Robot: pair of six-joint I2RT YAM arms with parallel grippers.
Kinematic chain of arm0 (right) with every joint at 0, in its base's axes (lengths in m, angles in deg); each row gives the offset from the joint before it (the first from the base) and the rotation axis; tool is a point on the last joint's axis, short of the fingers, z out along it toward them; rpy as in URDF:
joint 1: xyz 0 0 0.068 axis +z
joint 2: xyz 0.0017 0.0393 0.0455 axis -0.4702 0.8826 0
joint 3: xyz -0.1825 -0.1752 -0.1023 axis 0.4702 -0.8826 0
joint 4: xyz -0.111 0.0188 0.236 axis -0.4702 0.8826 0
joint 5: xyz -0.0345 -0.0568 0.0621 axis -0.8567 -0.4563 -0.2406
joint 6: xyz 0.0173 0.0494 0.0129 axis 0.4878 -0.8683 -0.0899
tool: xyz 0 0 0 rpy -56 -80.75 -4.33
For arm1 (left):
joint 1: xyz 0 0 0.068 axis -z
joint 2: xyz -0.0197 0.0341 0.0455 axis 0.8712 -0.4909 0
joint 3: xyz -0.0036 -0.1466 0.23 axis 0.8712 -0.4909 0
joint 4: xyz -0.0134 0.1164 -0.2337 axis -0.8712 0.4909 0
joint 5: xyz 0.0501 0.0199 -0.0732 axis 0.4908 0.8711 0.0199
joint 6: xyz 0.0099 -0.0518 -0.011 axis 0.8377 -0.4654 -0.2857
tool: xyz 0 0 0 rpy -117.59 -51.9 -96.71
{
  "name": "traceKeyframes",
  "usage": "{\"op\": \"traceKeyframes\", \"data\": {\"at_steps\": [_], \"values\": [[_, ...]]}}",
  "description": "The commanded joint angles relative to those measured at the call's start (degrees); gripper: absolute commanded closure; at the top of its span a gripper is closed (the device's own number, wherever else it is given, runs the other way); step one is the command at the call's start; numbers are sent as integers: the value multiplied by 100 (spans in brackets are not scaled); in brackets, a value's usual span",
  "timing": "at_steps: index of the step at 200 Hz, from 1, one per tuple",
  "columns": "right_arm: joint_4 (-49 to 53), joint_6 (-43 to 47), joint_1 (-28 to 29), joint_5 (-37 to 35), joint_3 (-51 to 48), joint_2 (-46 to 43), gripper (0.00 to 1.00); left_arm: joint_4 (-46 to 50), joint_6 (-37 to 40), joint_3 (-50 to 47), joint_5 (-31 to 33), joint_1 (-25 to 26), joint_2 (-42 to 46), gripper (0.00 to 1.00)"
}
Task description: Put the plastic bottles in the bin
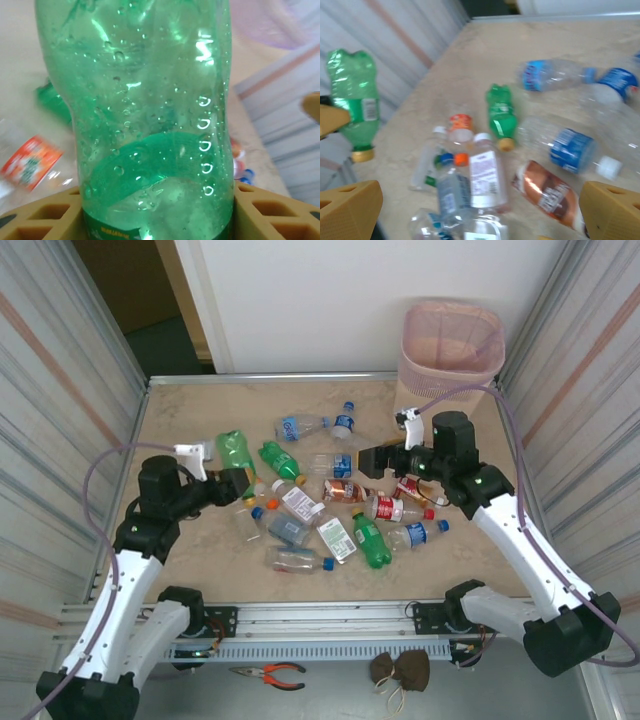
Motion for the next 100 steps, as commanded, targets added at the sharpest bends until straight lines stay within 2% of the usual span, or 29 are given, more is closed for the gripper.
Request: {"op": "traceKeyframes", "data": {"at_steps": [1,17,53,100], "values": [[-573,-178,195,759,268,-92,1,-1469,252,310,-1246,200,-179,47],[-851,-223,306,990,379,-79,1,-1798,482,525,-1485,563,-391,48],[-1274,-232,603,1434,801,39,1,-1828,1318,1208,-1660,1577,-879,49],[-1635,-132,1055,1692,1143,110,1,-1931,1707,1912,-1742,2426,-1539,51]]}}
